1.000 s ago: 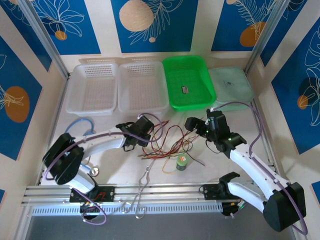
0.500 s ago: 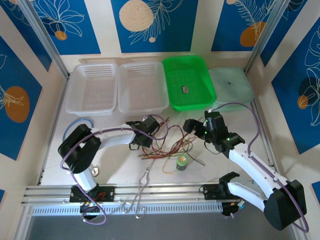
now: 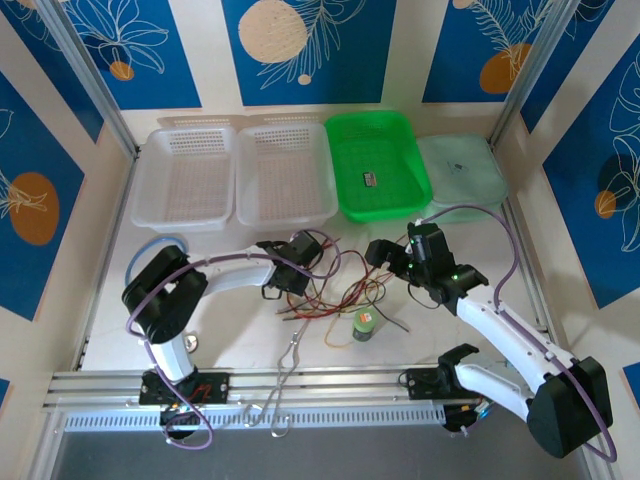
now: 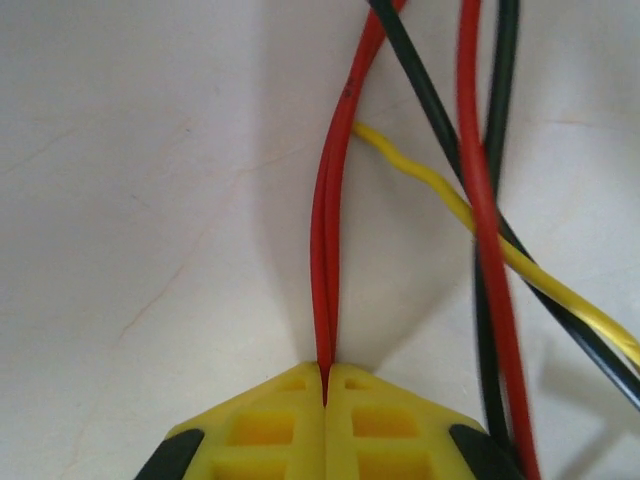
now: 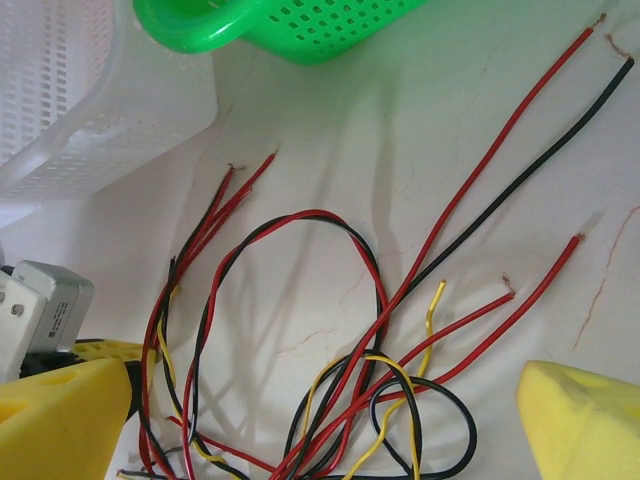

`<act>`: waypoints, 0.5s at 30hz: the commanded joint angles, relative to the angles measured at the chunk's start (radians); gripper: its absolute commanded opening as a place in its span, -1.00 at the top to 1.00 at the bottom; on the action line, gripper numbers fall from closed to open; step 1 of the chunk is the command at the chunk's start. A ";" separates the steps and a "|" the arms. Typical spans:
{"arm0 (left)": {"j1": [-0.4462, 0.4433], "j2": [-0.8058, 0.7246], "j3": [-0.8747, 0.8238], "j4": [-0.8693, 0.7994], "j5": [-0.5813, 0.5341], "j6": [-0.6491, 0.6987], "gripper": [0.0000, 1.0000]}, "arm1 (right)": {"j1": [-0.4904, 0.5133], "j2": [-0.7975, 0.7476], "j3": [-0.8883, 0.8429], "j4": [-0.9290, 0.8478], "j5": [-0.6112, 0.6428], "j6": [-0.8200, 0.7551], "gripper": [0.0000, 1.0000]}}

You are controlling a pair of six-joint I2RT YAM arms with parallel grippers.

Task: Untangle the cables

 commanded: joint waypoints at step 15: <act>0.003 -0.275 0.177 -0.212 -0.194 0.142 1.00 | 0.008 0.006 0.073 0.027 -0.070 0.032 -0.98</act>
